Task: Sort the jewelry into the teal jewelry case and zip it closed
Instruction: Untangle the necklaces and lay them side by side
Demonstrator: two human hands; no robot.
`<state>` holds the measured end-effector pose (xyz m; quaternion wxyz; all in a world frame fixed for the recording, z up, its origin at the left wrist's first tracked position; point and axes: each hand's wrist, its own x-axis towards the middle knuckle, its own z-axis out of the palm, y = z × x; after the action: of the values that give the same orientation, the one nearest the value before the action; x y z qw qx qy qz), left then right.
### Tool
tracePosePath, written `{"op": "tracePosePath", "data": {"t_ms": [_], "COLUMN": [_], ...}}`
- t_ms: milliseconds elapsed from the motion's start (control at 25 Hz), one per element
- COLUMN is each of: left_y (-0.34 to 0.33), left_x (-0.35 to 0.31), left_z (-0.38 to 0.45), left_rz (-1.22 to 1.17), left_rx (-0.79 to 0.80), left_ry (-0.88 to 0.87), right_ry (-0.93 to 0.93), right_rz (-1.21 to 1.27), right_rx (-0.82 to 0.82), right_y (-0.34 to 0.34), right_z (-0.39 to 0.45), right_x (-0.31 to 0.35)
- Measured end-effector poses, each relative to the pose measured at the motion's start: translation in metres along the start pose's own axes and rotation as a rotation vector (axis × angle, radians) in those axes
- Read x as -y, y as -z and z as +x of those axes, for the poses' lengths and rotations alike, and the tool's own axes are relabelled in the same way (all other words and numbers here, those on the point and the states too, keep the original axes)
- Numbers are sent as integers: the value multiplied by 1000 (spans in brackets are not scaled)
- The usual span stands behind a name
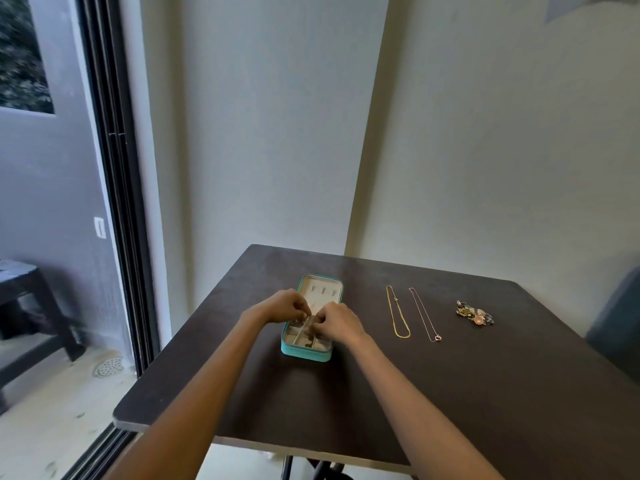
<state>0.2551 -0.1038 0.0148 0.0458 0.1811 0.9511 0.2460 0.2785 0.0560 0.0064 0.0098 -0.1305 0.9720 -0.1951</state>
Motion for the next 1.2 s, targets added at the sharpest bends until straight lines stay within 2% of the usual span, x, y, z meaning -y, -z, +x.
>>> {"op": "tracePosePath", "data": {"t_ms": [120,240,400,520,640,800,1000,1200], "left_y": [-1,0,7,12,15,17,22,12], "left_x": [2,0,-16,-36,-56,-75,-94,-113], "left_z": [-2,-3,-8,-7,0,4,12,19], "left_rz": [-22,-113,-533,-699,-797,-970,-1187,-1289], "left_rx": [2,-81,-183,-190,-278,-369,-317,-235], "left_ry": [-17,-43,-73,-125,-187,-177,-162,-145], "right_ry": [-24,-52,-28,1,36,11,-45,29], "right_rz": [106,464,935,1070,1227,1467,1700,1878], "right_rx": [-30,-118,-222,-245,-247,-274,-190,-154], "right_y": [1,13,40,62,80,99,108,109], "right_z": [1,-1,-5,-2,-3,-7,-14,-19], "right_x": [-3,-3,-1,3,5,-1,-18,-31]}}
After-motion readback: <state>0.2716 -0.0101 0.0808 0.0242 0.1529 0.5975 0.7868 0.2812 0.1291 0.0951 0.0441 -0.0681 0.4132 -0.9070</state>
